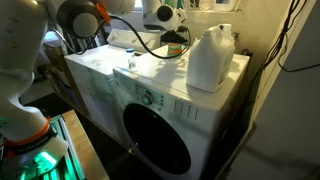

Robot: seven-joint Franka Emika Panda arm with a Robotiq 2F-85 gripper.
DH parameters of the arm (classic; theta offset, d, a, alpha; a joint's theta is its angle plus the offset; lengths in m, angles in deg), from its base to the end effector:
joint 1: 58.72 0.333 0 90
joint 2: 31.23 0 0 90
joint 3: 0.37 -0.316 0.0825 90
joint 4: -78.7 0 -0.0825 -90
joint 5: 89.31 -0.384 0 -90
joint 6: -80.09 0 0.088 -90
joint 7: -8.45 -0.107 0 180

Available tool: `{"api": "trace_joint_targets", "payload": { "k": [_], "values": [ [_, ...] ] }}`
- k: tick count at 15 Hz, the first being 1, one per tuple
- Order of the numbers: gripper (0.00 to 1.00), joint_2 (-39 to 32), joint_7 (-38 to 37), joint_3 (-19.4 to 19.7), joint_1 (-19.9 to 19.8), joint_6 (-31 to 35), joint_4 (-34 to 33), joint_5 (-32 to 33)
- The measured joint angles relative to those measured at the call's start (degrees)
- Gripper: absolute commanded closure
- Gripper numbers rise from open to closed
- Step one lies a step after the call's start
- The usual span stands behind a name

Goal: Sit up the green bottle

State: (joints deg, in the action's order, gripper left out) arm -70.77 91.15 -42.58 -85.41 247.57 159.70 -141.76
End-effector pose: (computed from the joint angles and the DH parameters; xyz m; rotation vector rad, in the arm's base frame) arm 0.7579 0.0025 0.4422 -2.2874 -0.6115 -1.5318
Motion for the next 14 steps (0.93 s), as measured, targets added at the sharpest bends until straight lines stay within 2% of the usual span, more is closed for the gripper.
{"api": "trace_joint_targets", "payload": {
  "k": [6, 10, 14],
  "values": [
    [0.00, 2.5, -1.3, 2.3, 0.1, -0.1, 2.5, 0.6],
    [0.00, 5.9, -6.7, 7.2, 1.2, -2.6, 6.8, 4.0],
    [0.00, 10.2, -15.1, 12.3, 2.7, -8.7, 10.1, 9.8]
  ]
}}
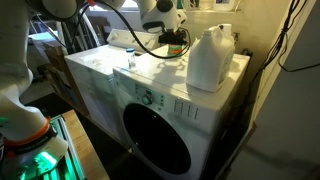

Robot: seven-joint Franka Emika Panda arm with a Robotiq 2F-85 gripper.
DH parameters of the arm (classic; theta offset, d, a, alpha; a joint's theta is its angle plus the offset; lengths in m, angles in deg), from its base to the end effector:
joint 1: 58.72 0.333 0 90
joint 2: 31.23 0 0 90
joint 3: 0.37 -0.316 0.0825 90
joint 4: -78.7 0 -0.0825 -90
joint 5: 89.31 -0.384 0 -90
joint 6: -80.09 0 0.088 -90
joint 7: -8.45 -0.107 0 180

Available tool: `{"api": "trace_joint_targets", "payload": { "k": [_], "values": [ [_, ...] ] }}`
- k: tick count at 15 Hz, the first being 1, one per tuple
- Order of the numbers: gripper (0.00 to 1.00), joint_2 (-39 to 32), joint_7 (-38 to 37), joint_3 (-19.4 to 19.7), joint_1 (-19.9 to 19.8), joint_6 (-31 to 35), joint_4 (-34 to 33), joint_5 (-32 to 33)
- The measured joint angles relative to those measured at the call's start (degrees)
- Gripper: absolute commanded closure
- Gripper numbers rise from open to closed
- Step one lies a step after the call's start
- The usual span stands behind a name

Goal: Sit up the green bottle

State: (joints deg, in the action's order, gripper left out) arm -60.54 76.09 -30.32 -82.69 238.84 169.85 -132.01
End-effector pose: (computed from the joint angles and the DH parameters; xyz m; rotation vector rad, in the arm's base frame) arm 0.7254 -0.0223 0.4374 -2.4888 -0.6596 -1.2646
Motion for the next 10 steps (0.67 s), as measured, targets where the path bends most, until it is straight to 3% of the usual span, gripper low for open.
{"api": "trace_joint_targets", "payload": {
  "k": [10],
  "values": [
    [0.00, 14.8, -40.4, 21.6, 12.9, -20.6, 3.8, 23.4]
  ]
}}
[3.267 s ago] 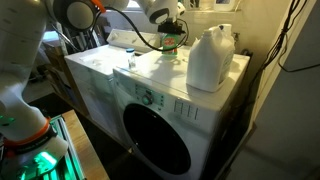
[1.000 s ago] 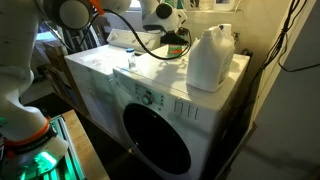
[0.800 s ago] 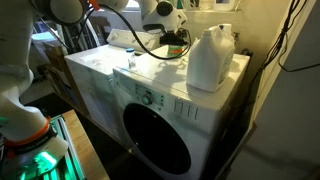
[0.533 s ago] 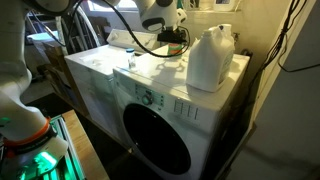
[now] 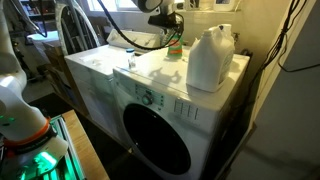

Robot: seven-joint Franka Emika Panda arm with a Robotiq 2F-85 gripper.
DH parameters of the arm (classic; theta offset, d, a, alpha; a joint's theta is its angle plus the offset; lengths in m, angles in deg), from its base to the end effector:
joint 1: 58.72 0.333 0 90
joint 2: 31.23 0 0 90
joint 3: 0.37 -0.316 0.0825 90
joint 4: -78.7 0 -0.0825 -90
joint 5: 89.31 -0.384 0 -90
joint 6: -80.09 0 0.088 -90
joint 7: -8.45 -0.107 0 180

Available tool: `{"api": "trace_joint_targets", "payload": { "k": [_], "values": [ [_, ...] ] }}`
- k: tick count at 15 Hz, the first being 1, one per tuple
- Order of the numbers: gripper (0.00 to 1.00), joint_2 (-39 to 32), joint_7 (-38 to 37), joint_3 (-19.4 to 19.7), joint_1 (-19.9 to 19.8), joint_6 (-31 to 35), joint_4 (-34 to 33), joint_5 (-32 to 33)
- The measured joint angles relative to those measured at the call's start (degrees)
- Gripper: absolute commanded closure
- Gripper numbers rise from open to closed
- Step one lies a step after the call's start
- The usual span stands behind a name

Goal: Sit up the green bottle

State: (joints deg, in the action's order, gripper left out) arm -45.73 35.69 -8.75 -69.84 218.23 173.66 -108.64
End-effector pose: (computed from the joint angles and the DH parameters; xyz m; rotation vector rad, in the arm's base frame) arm 0.6755 -0.0403 0.5185 -2.8321 -0.3107 -0.8222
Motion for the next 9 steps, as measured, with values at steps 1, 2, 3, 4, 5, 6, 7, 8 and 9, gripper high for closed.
{"api": "trace_joint_targets", "payload": {
  "k": [1, 2, 3, 4, 5, 6, 7, 8, 9],
  "values": [
    [0.00, 1.1, -3.8, 1.3, 0.9, -2.6, -0.1, 2.2],
    [0.00, 2.1, -7.0, 2.5, 1.6, -5.6, -0.1, 3.7],
    [0.00, 3.2, -9.6, 3.4, 2.0, -9.0, -0.1, 4.1],
    [0.00, 4.1, -11.7, 4.1, 2.2, -12.3, -0.1, 4.2],
    [0.00, 5.0, -13.6, 4.7, 2.3, -15.5, -0.1, 4.1],
    [0.00, 5.8, -15.3, 5.2, 2.4, -18.9, 0.1, 4.0],
    [0.00, 6.6, -17.1, 5.7, 2.6, -21.9, 0.5, 4.2],
    [0.00, 7.4, -19.3, 6.3, 2.9, -24.2, 1.3, 4.7],
    [0.00, 8.2, -21.5, 6.7, 3.2, -25.9, 2.4, 5.8]
  ]
}}
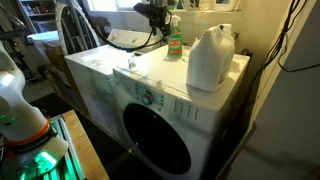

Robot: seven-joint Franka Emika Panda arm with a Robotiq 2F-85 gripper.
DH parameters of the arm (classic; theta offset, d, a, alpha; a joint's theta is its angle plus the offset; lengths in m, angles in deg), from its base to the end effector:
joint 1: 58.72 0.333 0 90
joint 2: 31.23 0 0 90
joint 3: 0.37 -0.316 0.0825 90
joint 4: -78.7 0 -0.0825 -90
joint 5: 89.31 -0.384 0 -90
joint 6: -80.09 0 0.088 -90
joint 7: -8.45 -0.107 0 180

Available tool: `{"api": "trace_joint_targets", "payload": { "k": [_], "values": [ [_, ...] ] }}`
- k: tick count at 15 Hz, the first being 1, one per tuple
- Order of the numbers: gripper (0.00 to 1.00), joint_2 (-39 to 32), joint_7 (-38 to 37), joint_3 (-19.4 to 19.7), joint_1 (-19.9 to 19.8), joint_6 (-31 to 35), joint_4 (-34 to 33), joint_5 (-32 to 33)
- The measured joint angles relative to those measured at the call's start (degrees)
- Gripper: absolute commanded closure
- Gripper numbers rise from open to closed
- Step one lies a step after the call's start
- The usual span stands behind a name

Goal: Sit up the green bottle

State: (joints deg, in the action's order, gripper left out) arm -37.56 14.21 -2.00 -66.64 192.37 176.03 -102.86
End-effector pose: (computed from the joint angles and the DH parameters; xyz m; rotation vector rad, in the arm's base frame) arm 0.6108 -0.0526 0.5367 -2.9171 0.1213 -0.2538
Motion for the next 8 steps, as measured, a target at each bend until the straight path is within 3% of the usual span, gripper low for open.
{"api": "trace_joint_targets", "payload": {
  "k": [4, 8],
  "values": [
    [0.00, 2.7, -8.4, 1.6, 1.0, -6.9, 4.2, 4.8],
    [0.00, 2.7, -8.6, 1.7, 1.4, -7.1, 3.9, 4.9]
  ]
}}
